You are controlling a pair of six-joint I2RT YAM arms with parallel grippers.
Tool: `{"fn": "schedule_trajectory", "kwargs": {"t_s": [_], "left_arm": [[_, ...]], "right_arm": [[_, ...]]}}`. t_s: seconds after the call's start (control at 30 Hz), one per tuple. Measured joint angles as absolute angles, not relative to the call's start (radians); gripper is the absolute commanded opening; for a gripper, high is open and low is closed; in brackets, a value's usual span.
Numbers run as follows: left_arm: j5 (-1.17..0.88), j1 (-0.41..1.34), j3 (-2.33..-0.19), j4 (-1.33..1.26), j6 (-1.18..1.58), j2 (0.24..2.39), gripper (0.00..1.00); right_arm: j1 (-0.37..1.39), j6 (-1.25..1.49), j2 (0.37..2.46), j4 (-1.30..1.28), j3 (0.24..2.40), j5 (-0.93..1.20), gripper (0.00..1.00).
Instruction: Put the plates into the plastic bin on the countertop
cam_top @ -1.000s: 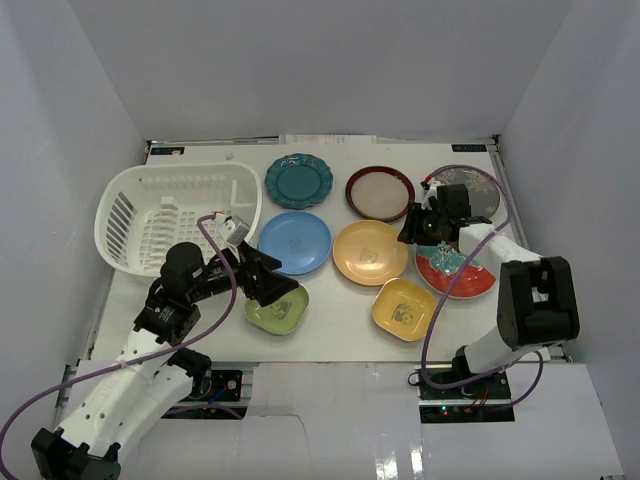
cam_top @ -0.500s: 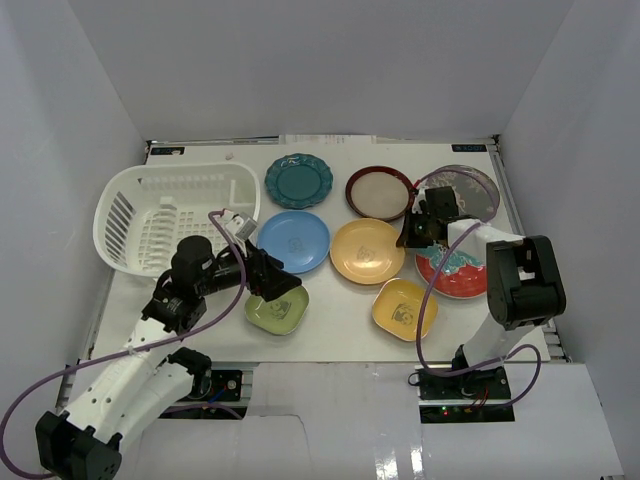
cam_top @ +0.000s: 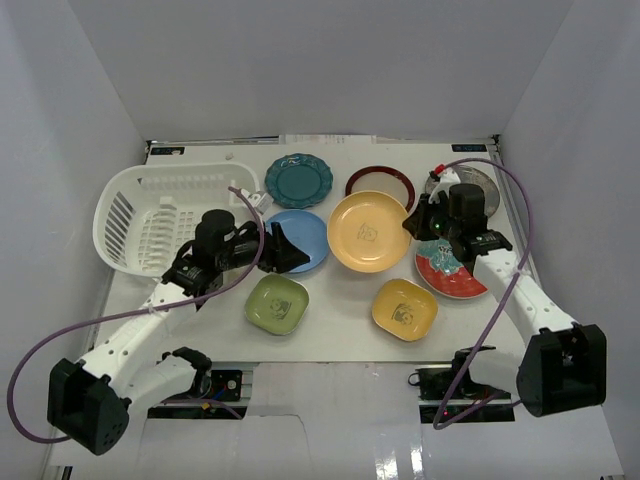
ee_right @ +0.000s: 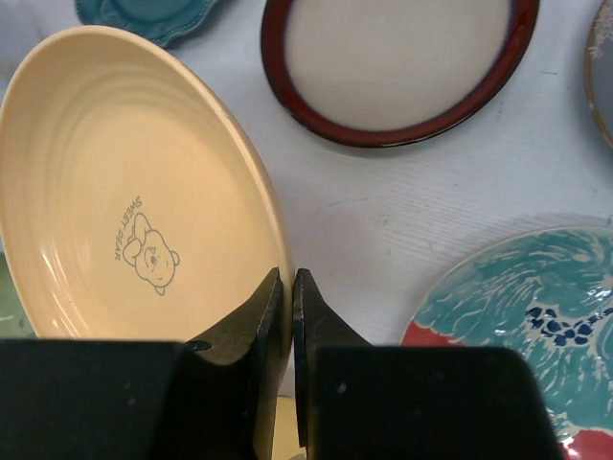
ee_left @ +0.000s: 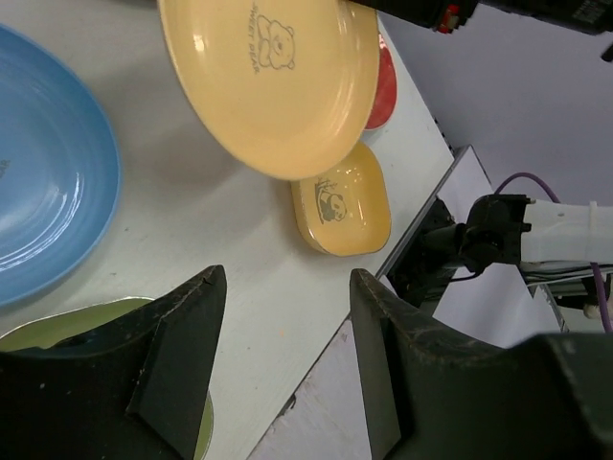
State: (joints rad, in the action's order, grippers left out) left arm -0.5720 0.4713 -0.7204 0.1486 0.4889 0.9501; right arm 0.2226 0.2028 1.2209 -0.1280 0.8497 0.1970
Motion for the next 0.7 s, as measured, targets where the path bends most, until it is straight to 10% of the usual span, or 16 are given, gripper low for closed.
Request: {"fn": "schedule_trajectory", "kwargs": {"t_s": [0.3,0.4,0.53,0.63,0.7], "left_arm": [[-0.410,0.588,-0.794,0.125,0.525,1.142,0.65],[-0.363,0.620,-0.808,0.115,0.524,1.200,0.47],[-0.271,0.654,-0.819,0.118,0.530,1.253,0.00],[-0.216,0.648,-0.826,0.126,0.532,1.262,0.00],[-0.200,0.653,-0.833,0.133,0.531,1.255,0.00]], "right_arm": [[0.272,0.237,1.037,-0.146,0.756,0.329,0.08],[0.292,0.252,1.012,-0.134,0.748,0.367,0.08],[0.311,0.257,1.015,-0.118,0.725,0.389,0.08],[0.317,0.260,1.016,-0.101,0.712,0.407,0.12],[0.317,0.272,1.016,-0.093,0.712,0.418,0.36]]}}
